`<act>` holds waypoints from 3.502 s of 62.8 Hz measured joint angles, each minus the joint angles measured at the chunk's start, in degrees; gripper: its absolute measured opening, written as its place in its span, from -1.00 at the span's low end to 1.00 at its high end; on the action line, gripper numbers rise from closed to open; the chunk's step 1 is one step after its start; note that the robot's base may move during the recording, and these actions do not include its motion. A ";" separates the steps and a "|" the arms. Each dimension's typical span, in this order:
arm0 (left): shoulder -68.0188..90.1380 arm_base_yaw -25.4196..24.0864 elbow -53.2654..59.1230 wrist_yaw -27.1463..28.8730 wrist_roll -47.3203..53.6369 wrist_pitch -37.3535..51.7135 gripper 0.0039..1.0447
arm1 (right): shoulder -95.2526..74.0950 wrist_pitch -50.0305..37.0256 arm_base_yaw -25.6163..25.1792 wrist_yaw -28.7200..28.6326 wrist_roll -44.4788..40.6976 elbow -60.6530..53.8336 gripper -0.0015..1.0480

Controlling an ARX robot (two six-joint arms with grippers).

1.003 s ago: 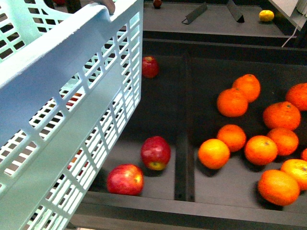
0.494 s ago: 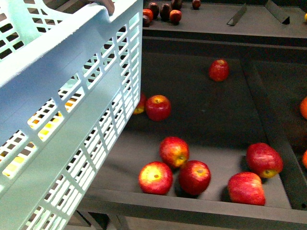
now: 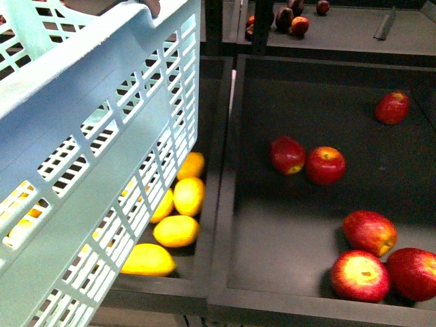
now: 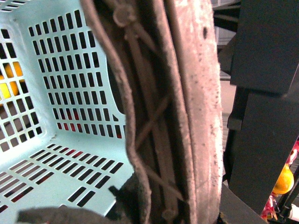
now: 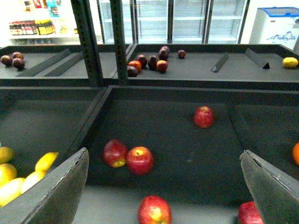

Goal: Pick lemon and mango into basket

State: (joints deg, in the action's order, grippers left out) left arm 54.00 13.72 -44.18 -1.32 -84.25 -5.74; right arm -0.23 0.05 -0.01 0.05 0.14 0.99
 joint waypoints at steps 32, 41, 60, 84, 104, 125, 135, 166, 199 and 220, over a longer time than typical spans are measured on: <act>0.04 0.00 0.00 -0.17 -0.09 -0.02 -0.74 | -0.02 0.02 0.00 -0.04 0.00 0.00 0.83; 0.07 -0.04 0.00 0.09 0.00 -0.02 -0.74 | 0.00 0.02 0.00 -0.07 0.00 0.00 0.83; 0.09 -0.04 0.00 -0.09 -0.04 0.00 -0.74 | 0.00 0.02 0.00 0.02 0.00 0.00 0.83; 4.70 -0.55 -5.20 -2.14 13.97 -11.63 -0.74 | 0.02 0.00 0.00 -0.39 0.00 0.00 0.83; 29.53 6.21 -18.86 -5.53 35.93 -1.79 -0.74 | -0.02 0.02 0.00 -0.22 0.00 0.00 0.83; 39.89 17.97 -27.26 -14.88 29.49 1.20 -0.75 | -0.02 0.02 0.00 -0.09 0.00 0.00 0.83; 39.76 20.00 -27.80 -14.62 29.77 1.18 -0.75 | -0.02 0.02 0.00 -0.07 0.00 0.00 0.83; 39.76 19.82 -27.80 -13.79 29.90 1.14 -0.76 | -36.94 1.25 -17.73 -3.34 12.76 8.96 0.83; 39.76 19.85 -27.80 -13.94 29.94 1.14 -0.76 | -114.99 -26.99 -21.79 -4.39 9.88 37.57 0.83; 39.76 19.85 -27.80 -13.90 29.94 1.14 -0.76 | -130.18 -25.07 -19.89 -4.17 9.70 47.76 0.83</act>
State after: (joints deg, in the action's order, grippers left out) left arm 93.76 33.56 -71.99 -15.22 -54.30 -4.60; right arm -130.41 -25.02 -19.90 -4.12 9.85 48.75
